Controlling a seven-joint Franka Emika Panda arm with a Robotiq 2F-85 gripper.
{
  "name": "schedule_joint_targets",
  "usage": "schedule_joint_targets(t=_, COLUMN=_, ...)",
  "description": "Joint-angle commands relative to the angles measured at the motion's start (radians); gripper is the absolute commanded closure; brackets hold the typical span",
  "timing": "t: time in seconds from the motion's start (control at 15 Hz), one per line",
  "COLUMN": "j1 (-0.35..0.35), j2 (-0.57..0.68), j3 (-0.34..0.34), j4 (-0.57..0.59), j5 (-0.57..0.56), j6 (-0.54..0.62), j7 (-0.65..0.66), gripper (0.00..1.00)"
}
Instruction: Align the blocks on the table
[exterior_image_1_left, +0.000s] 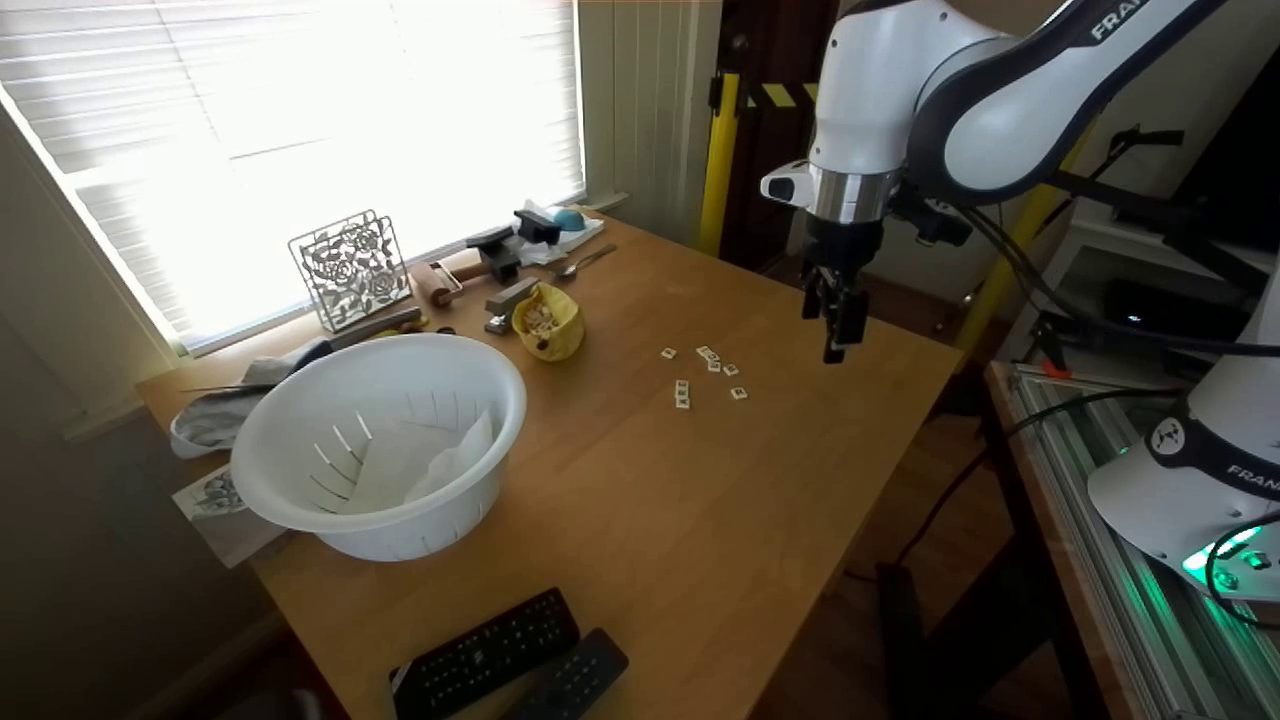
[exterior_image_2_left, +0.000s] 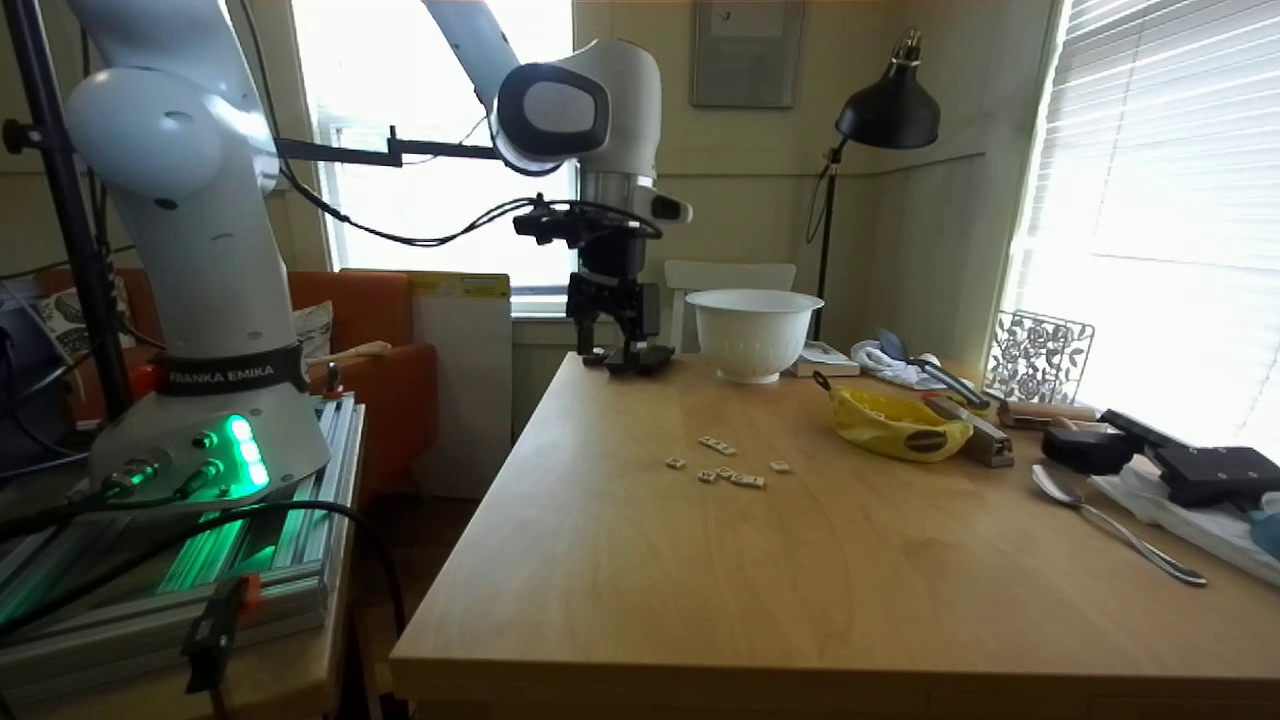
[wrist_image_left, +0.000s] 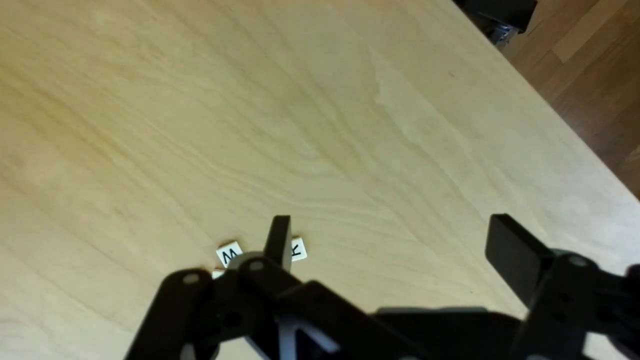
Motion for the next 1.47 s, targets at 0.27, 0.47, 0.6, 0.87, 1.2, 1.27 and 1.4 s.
schedule_joint_targets(t=0.27, j1=-0.041, j2=0.251, j3=0.052, j4=0.062, j5=0.066, j6=0.215, j7=0.010, gripper=0.56)
schedule_joint_targets(t=0.47, j1=-0.063, j2=0.327, j3=0.079, j4=0.102, j5=0.068, j6=0.268, j7=0.025, gripper=0.77)
schedule_joint_targets(t=0.6, j1=-0.081, j2=0.366, j3=0.092, j4=0.128, j5=0.065, j6=0.303, j7=0.035, gripper=0.91)
schedule_joint_targets(t=0.87, j1=-0.118, j2=0.426, j3=0.112, j4=0.171, j5=0.058, j6=0.342, j7=0.050, gripper=1.00)
schedule_joint_targets(t=1.2, j1=-0.135, j2=0.486, j3=0.123, j4=0.204, j5=0.050, j6=0.373, j7=0.080, gripper=1.00)
schedule_joint_targets(t=1.27, j1=-0.133, j2=0.494, j3=0.122, j4=0.206, j5=0.046, j6=0.384, j7=0.090, gripper=1.00)
schedule_joint_targets(t=1.4, j1=-0.134, j2=0.511, j3=0.126, j4=0.214, j5=0.044, j6=0.396, j7=0.100, gripper=1.00)
